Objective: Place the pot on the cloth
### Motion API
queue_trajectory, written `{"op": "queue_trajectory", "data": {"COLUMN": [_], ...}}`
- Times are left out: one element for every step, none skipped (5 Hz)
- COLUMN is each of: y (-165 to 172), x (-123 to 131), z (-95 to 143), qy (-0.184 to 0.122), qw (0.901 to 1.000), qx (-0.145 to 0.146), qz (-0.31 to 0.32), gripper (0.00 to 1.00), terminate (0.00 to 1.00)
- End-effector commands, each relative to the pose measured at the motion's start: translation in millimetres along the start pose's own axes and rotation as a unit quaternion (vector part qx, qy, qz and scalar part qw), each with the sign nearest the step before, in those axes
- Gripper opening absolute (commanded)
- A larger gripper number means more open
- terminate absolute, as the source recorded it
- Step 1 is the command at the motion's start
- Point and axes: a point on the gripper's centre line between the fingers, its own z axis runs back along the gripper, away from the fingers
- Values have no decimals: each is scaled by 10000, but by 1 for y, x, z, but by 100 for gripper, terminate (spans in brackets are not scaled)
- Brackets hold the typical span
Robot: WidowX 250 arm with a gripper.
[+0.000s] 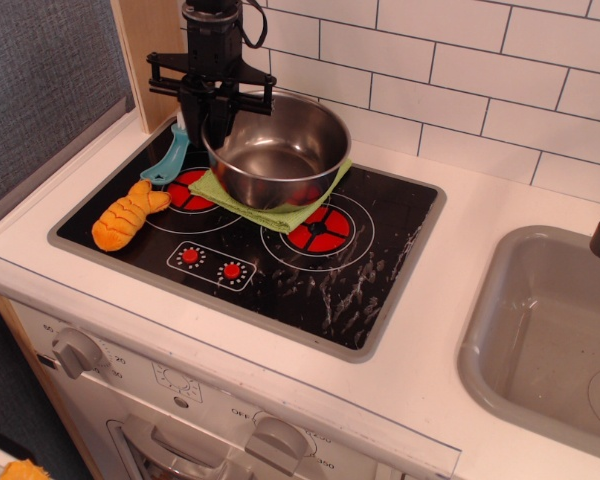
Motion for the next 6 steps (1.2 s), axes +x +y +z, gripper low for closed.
{"op": "queue_trajectory", "data": {"y": [3, -5, -15, -20, -20, -20], "x": [-10, -20, -32, -40, -44, -44], "z": [42, 67, 82, 82, 81, 81], "qy": [-542, -762, -899, -866, -750, -750], "qw": [9985, 9963, 9915, 9915, 9918, 9918], "qx": [49, -122, -248, -184, -87, -87], "qz": [-78, -390, -907, -953, -1031, -1031], "gripper": [100, 100, 100, 100, 100, 100], "terminate": [0, 0, 0, 0, 0, 0]}}
